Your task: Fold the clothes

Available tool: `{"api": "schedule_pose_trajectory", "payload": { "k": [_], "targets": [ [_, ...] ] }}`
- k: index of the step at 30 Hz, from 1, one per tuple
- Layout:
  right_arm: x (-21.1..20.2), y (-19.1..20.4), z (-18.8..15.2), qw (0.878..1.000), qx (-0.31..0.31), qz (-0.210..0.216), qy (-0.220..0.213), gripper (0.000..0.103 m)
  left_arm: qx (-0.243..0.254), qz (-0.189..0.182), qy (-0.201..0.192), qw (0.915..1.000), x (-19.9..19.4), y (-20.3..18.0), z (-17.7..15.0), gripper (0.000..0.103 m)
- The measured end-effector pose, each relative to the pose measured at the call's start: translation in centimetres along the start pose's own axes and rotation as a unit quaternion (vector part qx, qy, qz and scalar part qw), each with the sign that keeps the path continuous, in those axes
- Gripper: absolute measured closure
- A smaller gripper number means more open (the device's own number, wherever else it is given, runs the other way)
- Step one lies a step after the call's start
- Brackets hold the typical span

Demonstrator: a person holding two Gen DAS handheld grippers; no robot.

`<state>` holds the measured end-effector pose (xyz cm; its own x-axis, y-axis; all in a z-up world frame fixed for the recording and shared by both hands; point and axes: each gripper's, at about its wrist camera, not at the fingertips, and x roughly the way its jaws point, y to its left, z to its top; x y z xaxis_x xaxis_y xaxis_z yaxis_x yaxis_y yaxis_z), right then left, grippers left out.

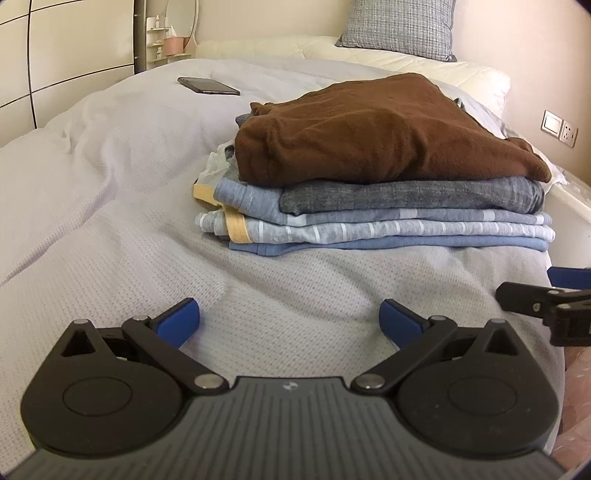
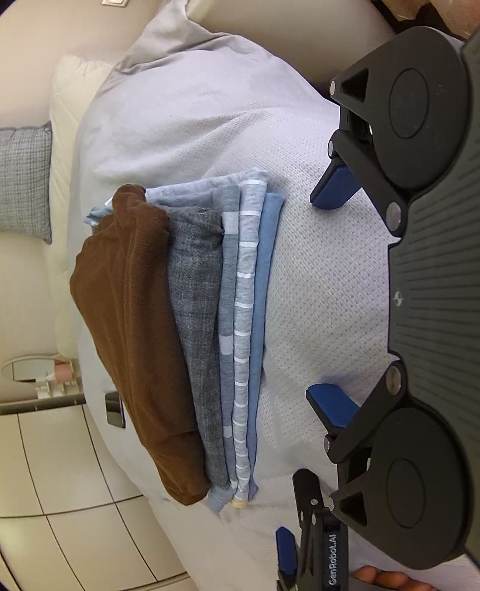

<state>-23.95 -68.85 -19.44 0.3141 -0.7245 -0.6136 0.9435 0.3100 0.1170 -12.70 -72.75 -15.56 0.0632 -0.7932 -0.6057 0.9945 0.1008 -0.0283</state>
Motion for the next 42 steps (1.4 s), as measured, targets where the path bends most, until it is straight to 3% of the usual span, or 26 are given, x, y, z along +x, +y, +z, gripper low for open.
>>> {"api": "schedule_pose_trajectory", "payload": {
  "k": [14, 20, 24, 42],
  "targets": [
    [-0.5, 0.1, 0.4, 0.999, 0.032, -0.016, 0.017, 0.000, -0.019, 0.021, 0.016, 0.9995, -0.8, 0.0, 0.3, 0.001],
    [-2.5, 0.5, 1.0, 0.999, 0.031, -0.026, 0.015, 0.000, -0.031, 0.061, 0.026, 0.9973, -4.2, -0.4, 0.9, 0.001],
    [-4.2, 0.5, 1.3, 0.998, 0.041, -0.037, 0.018, 0.000, -0.042, 0.043, 0.024, 0.9979, -6.5, 0.0, 1.1, 0.001],
    [-15.3, 2.3, 0.3, 0.998, 0.062, -0.029, -0.016, 0.000, 0.018, 0.038, -0.023, 0.9989, -16.3, -3.9, 0.7, 0.001]
  ]
}}
